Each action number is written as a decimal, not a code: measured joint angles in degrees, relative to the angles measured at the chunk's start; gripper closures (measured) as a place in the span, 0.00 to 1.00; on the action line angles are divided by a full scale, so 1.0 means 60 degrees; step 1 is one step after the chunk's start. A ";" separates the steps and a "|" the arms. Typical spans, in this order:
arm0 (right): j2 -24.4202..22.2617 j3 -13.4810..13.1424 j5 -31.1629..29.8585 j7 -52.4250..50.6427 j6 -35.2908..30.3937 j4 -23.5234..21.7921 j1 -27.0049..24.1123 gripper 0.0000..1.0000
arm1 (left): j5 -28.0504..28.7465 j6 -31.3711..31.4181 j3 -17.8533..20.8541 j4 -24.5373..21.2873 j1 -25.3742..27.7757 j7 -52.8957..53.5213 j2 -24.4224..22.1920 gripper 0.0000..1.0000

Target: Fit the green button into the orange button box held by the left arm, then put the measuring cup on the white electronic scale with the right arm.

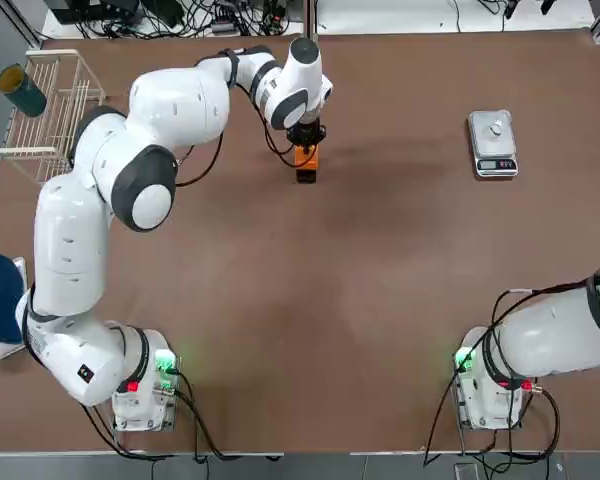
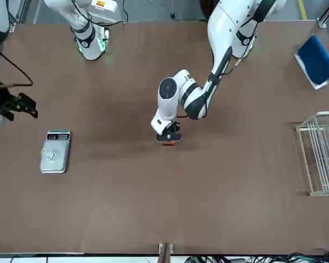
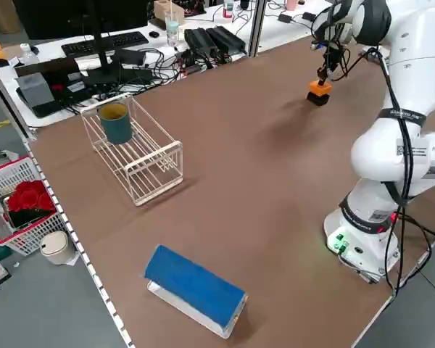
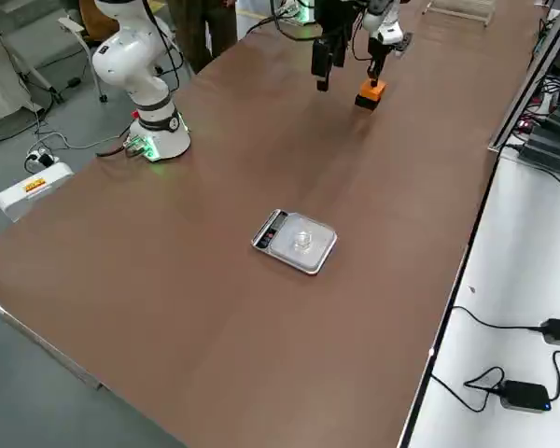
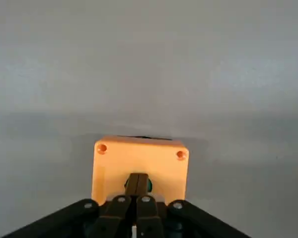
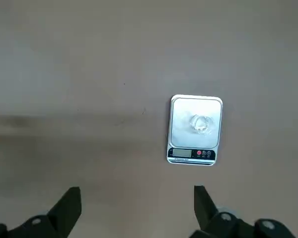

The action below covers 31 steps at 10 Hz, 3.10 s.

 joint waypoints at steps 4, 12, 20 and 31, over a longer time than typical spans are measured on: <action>0.0000 0.0100 -0.0001 0.0188 -0.0493 0.0618 -0.0001 0.00 | 0.0000 0.0000 0.0000 0.0006 0.0002 -0.0038 -0.0013 0.99; 0.0001 0.0953 -0.0003 0.0784 -0.1282 0.0930 -0.0669 0.00 | -0.0043 -0.0037 0.0002 0.0054 0.0018 -0.0056 -0.0013 0.99; -0.0005 0.0953 -0.0003 0.0792 -0.1299 0.1007 -0.0712 0.00 | -0.0069 -0.0203 0.0008 0.0172 0.0055 -0.0062 -0.0030 0.99; -0.0143 0.0967 -0.0007 0.0807 -0.1337 0.1062 -0.0765 0.00 | -0.0916 -0.3737 -0.0107 0.0326 0.4204 0.2572 -0.3352 0.01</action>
